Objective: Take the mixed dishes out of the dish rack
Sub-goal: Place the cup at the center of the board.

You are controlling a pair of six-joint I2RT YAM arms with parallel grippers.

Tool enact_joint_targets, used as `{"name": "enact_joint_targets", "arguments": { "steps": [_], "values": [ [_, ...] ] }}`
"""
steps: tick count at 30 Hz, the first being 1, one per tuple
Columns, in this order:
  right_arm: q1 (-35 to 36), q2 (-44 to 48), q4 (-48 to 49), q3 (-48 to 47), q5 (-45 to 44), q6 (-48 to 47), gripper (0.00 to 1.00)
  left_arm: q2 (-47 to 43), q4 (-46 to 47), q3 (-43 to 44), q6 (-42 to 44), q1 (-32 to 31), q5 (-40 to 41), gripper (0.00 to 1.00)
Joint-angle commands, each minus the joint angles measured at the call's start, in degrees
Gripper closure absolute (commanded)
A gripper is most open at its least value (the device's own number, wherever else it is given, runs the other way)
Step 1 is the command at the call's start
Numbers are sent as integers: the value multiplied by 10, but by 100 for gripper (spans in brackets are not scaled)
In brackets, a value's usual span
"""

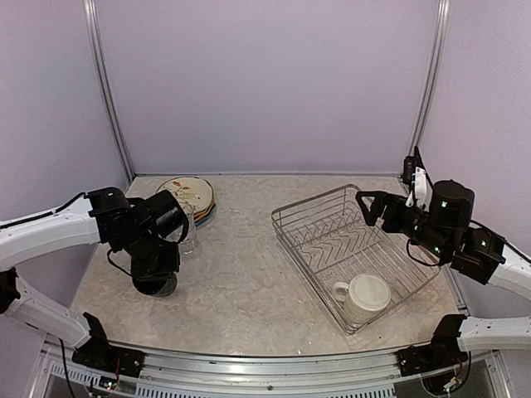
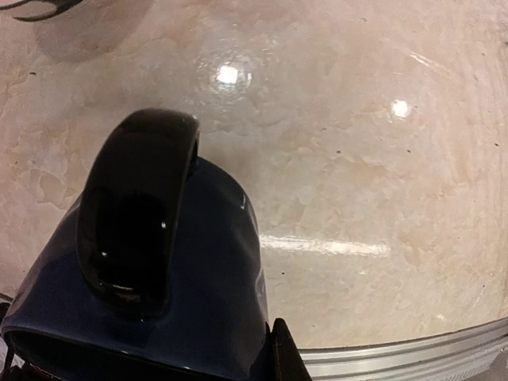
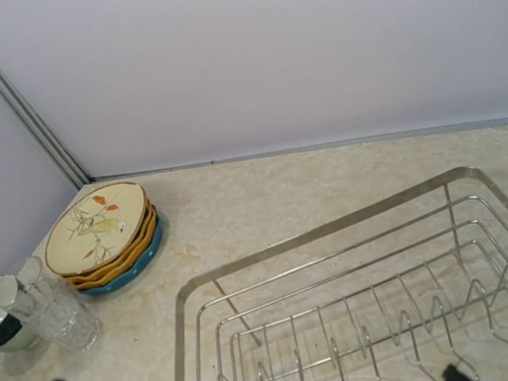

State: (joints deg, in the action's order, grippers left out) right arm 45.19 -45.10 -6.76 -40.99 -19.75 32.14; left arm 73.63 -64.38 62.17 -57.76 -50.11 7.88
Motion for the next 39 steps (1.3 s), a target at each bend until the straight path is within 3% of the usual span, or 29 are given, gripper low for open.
{"name": "enact_joint_targets", "arguments": {
  "steps": [1,8,15,22,29,33,39],
  "values": [
    [-6,14,10,3,3,-2,0,26,-29,-35,-45,50,18,100],
    [-7,45,-14,9,-17,4,0,70,-18,-63,-57,79,24,100],
    [-7,35,-12,8,-14,3,0,94,16,-89,-62,90,4,92],
    [-7,4,-48,-15,-2,-5,0,87,15,-97,-65,93,8,62],
    [-6,-25,-168,-57,-6,-17,0,32,-15,-82,-65,94,29,39],
    [-7,-50,-240,-86,16,-28,0,-16,-27,-66,-60,94,46,32],
    [-6,-139,-321,-136,135,-99,0,-102,-25,-39,-25,94,63,28]
  ]
}}
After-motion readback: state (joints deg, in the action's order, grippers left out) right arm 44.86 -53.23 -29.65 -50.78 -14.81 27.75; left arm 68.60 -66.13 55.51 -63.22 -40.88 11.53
